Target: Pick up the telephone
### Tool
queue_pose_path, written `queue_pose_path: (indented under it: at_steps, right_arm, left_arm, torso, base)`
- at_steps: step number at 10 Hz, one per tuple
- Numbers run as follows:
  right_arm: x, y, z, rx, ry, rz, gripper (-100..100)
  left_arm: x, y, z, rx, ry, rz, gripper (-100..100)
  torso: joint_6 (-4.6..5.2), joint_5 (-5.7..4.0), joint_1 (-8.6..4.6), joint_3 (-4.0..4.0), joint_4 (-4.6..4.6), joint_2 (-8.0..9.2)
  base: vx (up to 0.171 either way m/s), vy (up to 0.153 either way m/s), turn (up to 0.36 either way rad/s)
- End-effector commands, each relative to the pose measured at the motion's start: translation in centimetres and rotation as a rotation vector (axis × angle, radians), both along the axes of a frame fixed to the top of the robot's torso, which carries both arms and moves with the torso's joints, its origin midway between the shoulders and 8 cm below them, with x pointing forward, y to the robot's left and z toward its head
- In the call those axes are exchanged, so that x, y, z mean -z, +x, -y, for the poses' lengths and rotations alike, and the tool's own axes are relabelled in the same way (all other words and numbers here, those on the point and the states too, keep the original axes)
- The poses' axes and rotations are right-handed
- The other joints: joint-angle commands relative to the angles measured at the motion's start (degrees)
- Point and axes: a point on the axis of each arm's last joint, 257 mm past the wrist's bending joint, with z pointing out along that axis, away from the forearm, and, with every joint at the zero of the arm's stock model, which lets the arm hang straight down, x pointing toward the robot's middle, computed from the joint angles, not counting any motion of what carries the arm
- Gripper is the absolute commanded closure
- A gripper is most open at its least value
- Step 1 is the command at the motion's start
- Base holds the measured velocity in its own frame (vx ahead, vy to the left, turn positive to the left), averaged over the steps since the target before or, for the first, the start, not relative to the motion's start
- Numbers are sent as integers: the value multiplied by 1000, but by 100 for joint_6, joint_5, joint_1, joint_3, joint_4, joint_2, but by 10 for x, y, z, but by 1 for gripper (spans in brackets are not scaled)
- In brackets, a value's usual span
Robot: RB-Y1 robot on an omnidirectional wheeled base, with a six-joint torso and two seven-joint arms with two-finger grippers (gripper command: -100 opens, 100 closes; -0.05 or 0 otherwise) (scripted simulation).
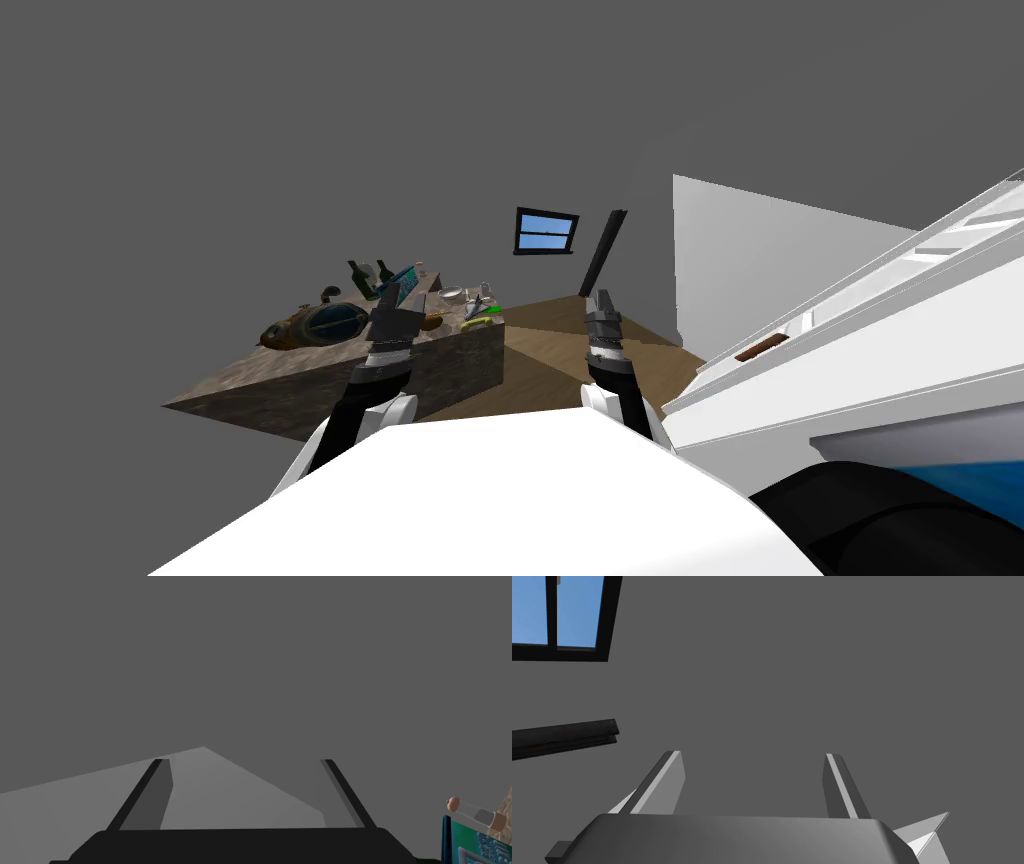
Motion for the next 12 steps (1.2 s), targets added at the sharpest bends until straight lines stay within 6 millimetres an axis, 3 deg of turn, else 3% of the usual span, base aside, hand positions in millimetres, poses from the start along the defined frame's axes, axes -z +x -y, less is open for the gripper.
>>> queue_pose_path:
  at_steps: [1, 12]
  right_arm:
    - [0, 0, 0, 0, 0, 0, 0]
    - [0, 0, 0, 0, 0, 0, 0]
  left_arm:
    - [10, 6, -1, 6, 20, -36, -100]
    - [135, 64, -59, -67, -5, -444, -100]
  torso:
    - [0, 0, 0, 0, 0, 0]
    - [0, -1, -4, -7, -3, -12]
  base:
    - [10, -4, 52]
    - [32, -14, 70]
